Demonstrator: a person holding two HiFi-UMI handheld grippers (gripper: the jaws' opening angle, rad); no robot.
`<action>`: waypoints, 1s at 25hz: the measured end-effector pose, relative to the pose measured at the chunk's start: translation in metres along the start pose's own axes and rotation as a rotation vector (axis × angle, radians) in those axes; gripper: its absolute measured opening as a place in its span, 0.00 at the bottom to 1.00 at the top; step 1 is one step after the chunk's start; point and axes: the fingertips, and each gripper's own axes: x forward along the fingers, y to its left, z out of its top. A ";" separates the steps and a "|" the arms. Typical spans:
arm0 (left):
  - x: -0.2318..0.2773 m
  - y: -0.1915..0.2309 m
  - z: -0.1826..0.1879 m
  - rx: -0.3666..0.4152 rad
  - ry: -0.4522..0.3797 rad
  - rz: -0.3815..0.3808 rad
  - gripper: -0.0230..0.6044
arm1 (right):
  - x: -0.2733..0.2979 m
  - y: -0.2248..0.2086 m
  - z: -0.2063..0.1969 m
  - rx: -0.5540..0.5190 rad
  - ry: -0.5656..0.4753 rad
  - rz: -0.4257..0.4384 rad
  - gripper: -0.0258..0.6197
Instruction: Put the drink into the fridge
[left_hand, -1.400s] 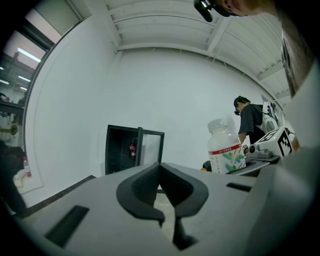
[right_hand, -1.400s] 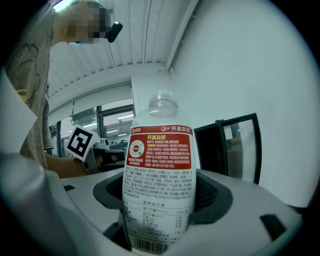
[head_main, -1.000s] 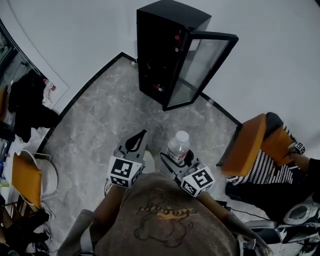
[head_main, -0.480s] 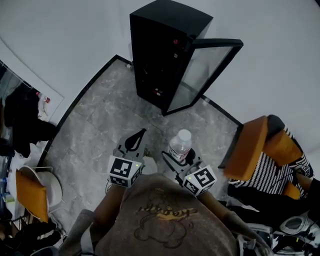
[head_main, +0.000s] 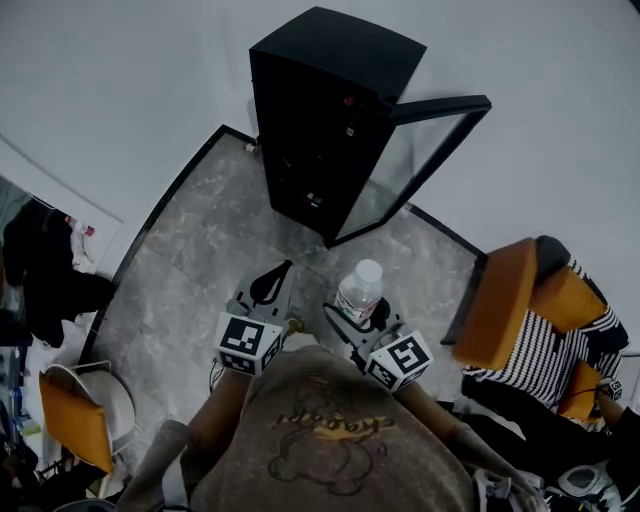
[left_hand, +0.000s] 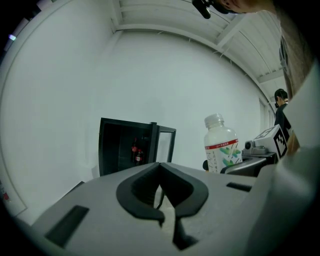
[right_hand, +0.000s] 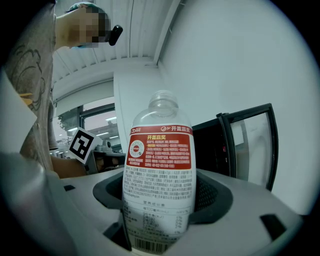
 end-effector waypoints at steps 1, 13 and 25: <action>0.004 0.004 0.001 -0.003 -0.003 -0.007 0.04 | 0.006 -0.003 0.000 0.001 0.001 -0.001 0.54; 0.035 0.047 0.015 -0.007 0.003 -0.066 0.04 | 0.060 -0.023 0.012 0.011 0.011 -0.034 0.54; 0.046 0.067 0.026 -0.008 -0.012 -0.074 0.04 | 0.087 -0.030 0.018 0.016 0.018 -0.035 0.54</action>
